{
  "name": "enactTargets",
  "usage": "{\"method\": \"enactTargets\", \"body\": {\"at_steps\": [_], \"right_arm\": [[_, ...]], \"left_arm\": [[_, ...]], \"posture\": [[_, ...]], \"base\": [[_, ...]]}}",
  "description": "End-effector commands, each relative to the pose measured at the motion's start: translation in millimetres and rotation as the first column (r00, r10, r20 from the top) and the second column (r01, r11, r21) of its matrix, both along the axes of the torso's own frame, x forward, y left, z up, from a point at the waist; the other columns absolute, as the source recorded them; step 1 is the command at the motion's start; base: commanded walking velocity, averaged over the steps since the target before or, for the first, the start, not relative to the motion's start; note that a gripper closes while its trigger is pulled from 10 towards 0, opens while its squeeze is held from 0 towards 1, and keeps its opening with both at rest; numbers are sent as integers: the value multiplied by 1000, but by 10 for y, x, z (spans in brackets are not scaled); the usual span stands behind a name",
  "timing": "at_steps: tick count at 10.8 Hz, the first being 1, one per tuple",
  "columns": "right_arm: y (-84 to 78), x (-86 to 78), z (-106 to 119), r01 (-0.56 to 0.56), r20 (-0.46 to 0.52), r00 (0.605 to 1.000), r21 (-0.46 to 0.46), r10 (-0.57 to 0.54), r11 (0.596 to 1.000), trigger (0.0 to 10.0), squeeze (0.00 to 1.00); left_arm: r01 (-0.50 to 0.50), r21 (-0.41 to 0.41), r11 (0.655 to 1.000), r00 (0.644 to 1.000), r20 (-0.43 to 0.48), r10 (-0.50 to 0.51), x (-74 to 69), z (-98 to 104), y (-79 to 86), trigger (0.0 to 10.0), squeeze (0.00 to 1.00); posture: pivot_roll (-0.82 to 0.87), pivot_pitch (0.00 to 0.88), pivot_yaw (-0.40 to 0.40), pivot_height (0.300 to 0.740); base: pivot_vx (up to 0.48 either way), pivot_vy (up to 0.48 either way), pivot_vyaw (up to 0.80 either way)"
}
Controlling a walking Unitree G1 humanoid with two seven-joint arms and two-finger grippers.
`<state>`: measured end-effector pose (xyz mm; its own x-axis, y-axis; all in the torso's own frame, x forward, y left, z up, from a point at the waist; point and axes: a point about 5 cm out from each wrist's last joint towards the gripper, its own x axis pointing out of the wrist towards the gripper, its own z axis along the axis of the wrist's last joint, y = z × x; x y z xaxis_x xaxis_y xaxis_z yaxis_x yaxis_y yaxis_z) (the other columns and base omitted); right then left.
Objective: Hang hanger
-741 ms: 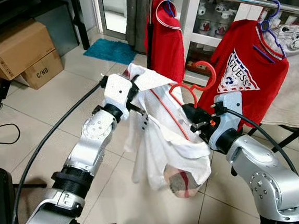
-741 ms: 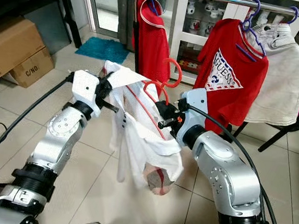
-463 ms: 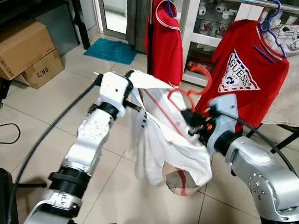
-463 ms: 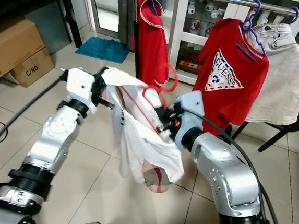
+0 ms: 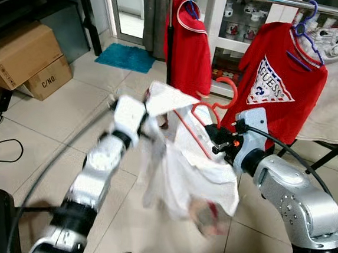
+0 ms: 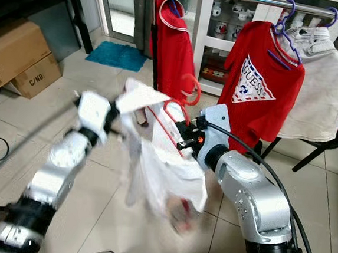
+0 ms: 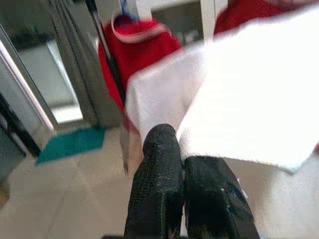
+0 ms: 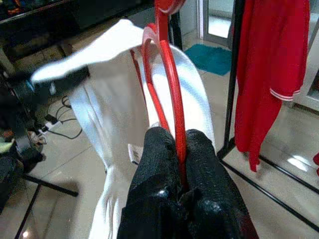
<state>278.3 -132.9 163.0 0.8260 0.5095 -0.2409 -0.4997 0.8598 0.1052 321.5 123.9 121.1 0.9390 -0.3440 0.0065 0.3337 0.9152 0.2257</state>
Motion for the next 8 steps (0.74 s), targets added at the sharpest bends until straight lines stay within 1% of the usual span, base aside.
{"method": "enactTargets", "body": {"at_steps": [1, 2, 3, 4, 5, 6, 7, 8], "right_arm": [[-79, 52, 105, 56, 43, 997, 6, -56, 998, 10000, 0], [-68, 57, 123, 55, 52, 997, 14, -55, 998, 10000, 0], [-57, 65, 138, 49, 57, 997, 19, -50, 999, 10000, 0], [-54, 71, 140, 45, 57, 997, 22, -46, 999, 10000, 0], [-53, 77, 136, 42, 56, 998, 20, -43, 999, 10000, 0], [-44, 83, 122, 40, 52, 998, 11, -40, 999, 10000, 0], [-73, 96, 91, 65, 47, 997, -22, -64, 998, 10000, 0], [-142, 107, 36, 110, 28, 994, -56, -108, 992, 10000, 0]], "left_arm": [[-43, 35, 998, 997, -60, 45, -29, -98, 102, 0, 0], [-67, 45, 997, 991, -113, 72, -57, -184, 124, 0, 0], [-138, 55, 989, 982, -123, 144, -43, -194, 209, 0, 0], [-220, 66, 973, 967, -116, 227, -21, -180, 339, 0, 0], [-205, 48, 978, 970, -120, 209, -19, -168, 337, 0, 0], [-100, -13, 995, 988, -116, 97, -51, -129, 203, 10000, 0], [24, -85, 996, 996, -89, -32, -103, -54, 52, 10000, 604], [76, -129, 989, 991, -99, -90, -151, -34, -2, 10000, 1000]], "posture": [[-167, 66, 73, 740], [-167, 64, 74, 740], [-166, 59, 72, 740], [-162, 56, 69, 740], [-160, 55, 67, 740], [-158, 53, 66, 740], [-161, 49, 66, 740], [-160, 44, 64, 740]], "base": [[0, 0, 0], [0, 0, 0], [0, 0, 0], [0, 0, 0], [0, 0, 0], [0, 0, 0], [0, 0, 0], [0, 0, 0]]}}
